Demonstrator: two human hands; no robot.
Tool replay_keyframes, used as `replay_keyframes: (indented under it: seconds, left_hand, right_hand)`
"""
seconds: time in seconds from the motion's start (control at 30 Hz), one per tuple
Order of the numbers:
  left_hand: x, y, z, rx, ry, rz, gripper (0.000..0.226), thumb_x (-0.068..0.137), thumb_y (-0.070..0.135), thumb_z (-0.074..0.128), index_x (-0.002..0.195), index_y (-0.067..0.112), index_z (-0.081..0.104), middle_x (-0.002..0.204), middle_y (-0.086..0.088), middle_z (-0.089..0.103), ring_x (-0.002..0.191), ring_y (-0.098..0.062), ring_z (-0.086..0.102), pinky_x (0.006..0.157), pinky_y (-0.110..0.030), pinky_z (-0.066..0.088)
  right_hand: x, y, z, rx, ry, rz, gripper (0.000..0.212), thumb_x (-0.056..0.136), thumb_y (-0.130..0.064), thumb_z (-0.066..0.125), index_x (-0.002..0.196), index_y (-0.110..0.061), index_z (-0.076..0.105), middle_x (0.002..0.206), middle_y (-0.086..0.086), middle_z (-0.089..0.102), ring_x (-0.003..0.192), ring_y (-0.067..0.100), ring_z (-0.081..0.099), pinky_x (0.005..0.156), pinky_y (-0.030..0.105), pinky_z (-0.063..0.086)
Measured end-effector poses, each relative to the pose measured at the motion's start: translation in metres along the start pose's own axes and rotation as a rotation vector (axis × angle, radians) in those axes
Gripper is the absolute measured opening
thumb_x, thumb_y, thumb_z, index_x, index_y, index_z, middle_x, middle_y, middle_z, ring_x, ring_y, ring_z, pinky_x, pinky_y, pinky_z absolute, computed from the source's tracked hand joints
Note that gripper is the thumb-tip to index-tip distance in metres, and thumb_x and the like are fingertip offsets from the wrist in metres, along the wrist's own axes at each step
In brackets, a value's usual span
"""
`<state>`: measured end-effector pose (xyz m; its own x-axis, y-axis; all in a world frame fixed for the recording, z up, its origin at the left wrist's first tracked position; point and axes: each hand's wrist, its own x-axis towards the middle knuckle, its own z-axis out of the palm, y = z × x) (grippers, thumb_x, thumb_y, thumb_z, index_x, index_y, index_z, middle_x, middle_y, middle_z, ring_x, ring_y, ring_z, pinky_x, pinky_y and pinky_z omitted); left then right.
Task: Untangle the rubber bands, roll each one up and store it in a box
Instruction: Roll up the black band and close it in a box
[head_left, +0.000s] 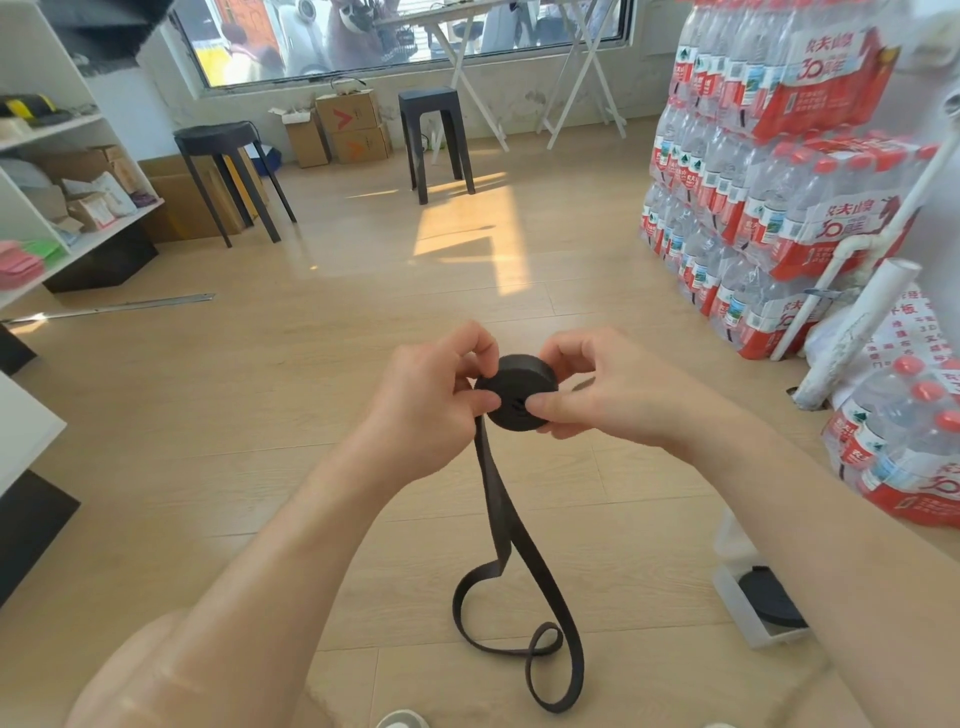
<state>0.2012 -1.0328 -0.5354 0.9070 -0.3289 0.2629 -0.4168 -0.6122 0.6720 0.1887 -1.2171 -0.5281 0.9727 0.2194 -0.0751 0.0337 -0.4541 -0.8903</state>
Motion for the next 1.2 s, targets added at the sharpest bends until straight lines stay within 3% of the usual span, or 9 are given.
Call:
replay_keyframes:
  seconds: [0.1,0.27,0.4,0.5,0.57,0.67,0.8,1.0,1.2]
  left_hand:
    - [-0.002,0.002,0.0,0.189,-0.042,0.102,0.037,0.079,-0.004,0.064,0.081,0.027,0.044,0.071,0.02,0.055,0.063,-0.004,0.052,0.063,-0.031,0.047]
    - [-0.002,0.003,0.001,0.261,-0.057,0.116,0.035,0.08,-0.003,0.064,0.083,0.027,0.045,0.06,0.023,0.046,0.057,0.001,0.046,0.059,-0.024,0.036]
    - [0.0,0.0,0.001,0.149,-0.025,0.089,0.035,0.078,0.002,0.07,0.079,0.029,0.047,0.063,0.011,0.056,0.057,-0.01,0.049,0.057,-0.024,0.039]
    - [0.003,-0.001,-0.001,0.065,0.023,0.057,0.038,0.076,0.009,0.075,0.073,0.035,0.047,0.08,0.009,0.066,0.074,0.0,0.058,0.071,-0.017,0.045]
    - [0.004,-0.003,-0.004,-0.072,0.001,-0.008,0.035,0.076,0.005,0.075,0.073,0.03,0.051,0.086,0.004,0.069,0.084,-0.007,0.066,0.078,-0.025,0.053]
    - [0.004,-0.004,-0.009,-0.183,-0.059,-0.04,0.034,0.075,-0.004,0.073,0.078,0.023,0.052,0.084,-0.004,0.07,0.08,-0.013,0.067,0.075,-0.031,0.056]
    - [0.004,0.0,-0.011,-0.205,-0.031,-0.011,0.033,0.079,-0.004,0.07,0.08,0.022,0.05,0.077,0.004,0.07,0.059,0.0,0.053,0.061,-0.018,0.04]
    - [0.001,0.003,-0.011,-0.384,-0.026,-0.003,0.026,0.085,-0.005,0.063,0.092,0.017,0.051,0.093,-0.002,0.074,0.086,-0.021,0.07,0.083,-0.037,0.055]
    - [0.002,0.005,-0.017,-0.485,-0.017,-0.056,0.027,0.08,-0.009,0.066,0.089,0.012,0.051,0.092,-0.011,0.074,0.089,-0.026,0.071,0.086,-0.042,0.056]
  right_hand:
    - [-0.002,-0.005,0.002,-0.343,0.06,-0.095,0.006,0.078,-0.027,0.076,0.08,-0.028,0.071,0.083,-0.007,0.072,0.073,0.007,0.065,0.073,0.03,0.054]
    - [-0.003,-0.005,0.007,-0.421,0.081,-0.126,0.009,0.078,-0.028,0.077,0.082,-0.024,0.071,0.079,-0.005,0.071,0.073,0.011,0.064,0.074,0.034,0.053]
    - [-0.002,-0.005,0.004,-0.454,0.142,-0.157,0.01,0.078,-0.029,0.077,0.08,-0.023,0.069,0.077,-0.004,0.069,0.074,0.012,0.062,0.071,0.032,0.051]
    - [-0.001,-0.004,0.002,-0.366,0.174,-0.14,0.015,0.076,-0.026,0.079,0.074,-0.027,0.064,0.074,-0.005,0.067,0.07,0.012,0.063,0.065,0.028,0.05]
    - [0.001,-0.002,0.0,-0.272,0.198,-0.13,0.018,0.076,-0.022,0.08,0.073,-0.026,0.063,0.073,-0.005,0.067,0.067,0.013,0.064,0.062,0.026,0.048]
    - [0.002,-0.001,-0.001,-0.152,0.191,-0.112,0.015,0.077,-0.016,0.079,0.077,-0.019,0.064,0.075,0.002,0.069,0.061,0.015,0.065,0.06,0.027,0.051]
    - [0.003,0.001,-0.002,0.045,0.154,-0.077,0.013,0.08,-0.008,0.077,0.084,-0.007,0.065,0.079,0.013,0.069,0.059,0.017,0.065,0.063,0.034,0.057]
    - [0.003,0.001,-0.003,0.284,0.14,-0.073,0.01,0.081,0.0,0.072,0.082,-0.005,0.063,0.072,0.004,0.063,0.056,0.016,0.063,0.056,0.024,0.055]
    - [0.003,0.0,-0.001,0.399,0.107,-0.076,0.011,0.083,0.001,0.068,0.081,-0.009,0.062,0.075,0.005,0.064,0.055,0.015,0.062,0.056,0.023,0.054]
